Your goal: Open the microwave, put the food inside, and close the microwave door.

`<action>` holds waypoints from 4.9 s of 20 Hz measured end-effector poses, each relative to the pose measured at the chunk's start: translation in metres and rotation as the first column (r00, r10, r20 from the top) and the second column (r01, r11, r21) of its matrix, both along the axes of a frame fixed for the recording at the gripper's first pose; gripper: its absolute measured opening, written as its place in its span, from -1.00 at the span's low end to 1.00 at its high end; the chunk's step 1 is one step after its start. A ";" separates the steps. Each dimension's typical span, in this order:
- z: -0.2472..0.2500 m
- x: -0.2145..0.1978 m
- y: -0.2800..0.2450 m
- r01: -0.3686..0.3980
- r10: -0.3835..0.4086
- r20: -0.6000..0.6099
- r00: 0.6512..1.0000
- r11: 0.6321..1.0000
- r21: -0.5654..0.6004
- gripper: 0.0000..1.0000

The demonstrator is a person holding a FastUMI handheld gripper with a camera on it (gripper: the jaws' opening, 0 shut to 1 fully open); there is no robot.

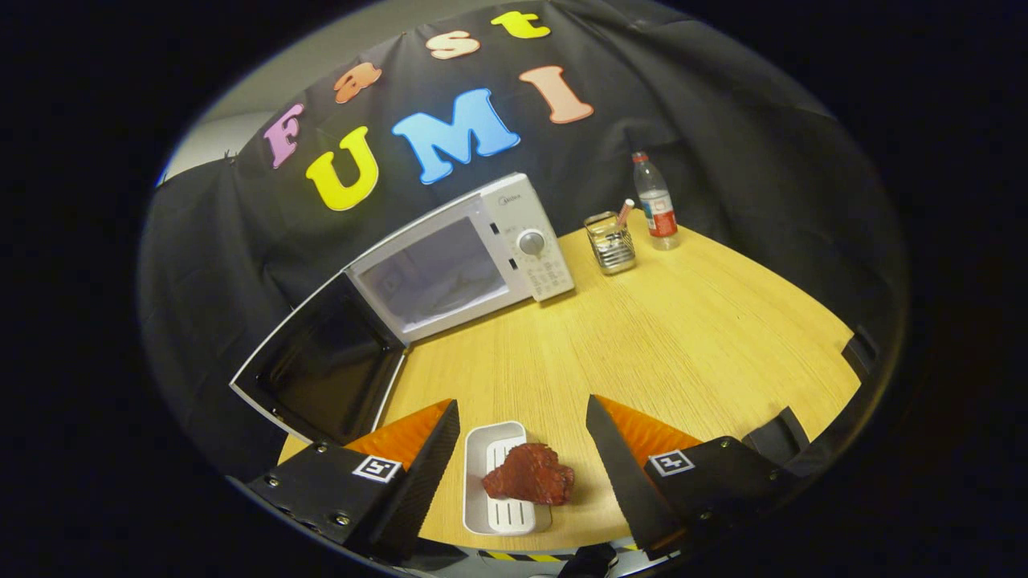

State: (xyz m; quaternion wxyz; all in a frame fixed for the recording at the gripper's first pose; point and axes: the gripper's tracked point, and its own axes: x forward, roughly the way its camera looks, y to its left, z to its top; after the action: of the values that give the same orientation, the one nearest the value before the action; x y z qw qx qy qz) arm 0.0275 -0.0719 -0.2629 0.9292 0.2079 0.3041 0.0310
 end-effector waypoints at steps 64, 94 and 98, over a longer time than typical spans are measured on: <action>0.050 0.235 0.157 -0.082 0.027 0.224 0.974 0.968 0.238 -0.89; -0.032 0.374 0.172 0.121 -0.156 0.188 0.970 0.976 0.183 -0.70; -0.044 0.385 0.159 0.150 -0.158 0.197 0.968 0.987 0.051 -0.05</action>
State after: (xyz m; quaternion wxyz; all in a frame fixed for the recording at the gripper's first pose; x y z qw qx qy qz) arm 0.4120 0.0874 -0.3070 0.9507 0.2435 0.1915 -0.0149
